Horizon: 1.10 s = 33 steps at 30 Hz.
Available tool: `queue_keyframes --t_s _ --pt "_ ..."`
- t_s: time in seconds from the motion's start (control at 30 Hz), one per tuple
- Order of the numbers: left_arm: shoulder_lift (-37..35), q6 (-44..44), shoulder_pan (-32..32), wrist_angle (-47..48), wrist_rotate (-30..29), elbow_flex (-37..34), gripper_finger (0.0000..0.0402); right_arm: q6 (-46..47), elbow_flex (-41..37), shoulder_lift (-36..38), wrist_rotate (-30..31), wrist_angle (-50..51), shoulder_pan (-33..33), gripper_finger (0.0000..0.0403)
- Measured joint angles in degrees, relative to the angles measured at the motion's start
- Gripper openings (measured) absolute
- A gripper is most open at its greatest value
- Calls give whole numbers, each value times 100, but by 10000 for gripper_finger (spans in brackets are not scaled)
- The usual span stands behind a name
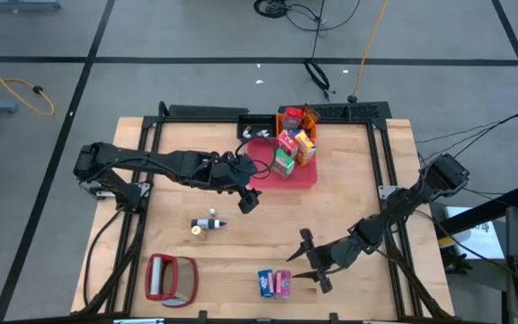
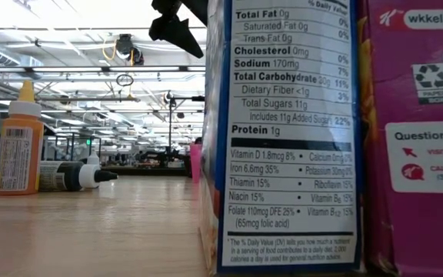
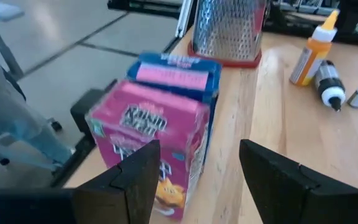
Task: Pick & Place Kitchen Items
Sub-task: Put the purple cereal box into the pink bin
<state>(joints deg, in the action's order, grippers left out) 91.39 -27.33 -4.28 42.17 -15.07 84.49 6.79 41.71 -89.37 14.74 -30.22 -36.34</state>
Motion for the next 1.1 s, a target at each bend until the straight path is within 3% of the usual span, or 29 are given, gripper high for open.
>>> queue_keyframes --t_s 0.53,0.93,1.1 --pt "0 4 0 -7 -2 0 335 135 -2 -1206 -157 -1735 -13 208" --pt "0 4 0 -26 -2 0 335 151 -2 -1492 -306 -2054 -1 150" --pt "0 4 0 -24 -4 0 335 225 -2 -1492 -306 -2046 43 107"
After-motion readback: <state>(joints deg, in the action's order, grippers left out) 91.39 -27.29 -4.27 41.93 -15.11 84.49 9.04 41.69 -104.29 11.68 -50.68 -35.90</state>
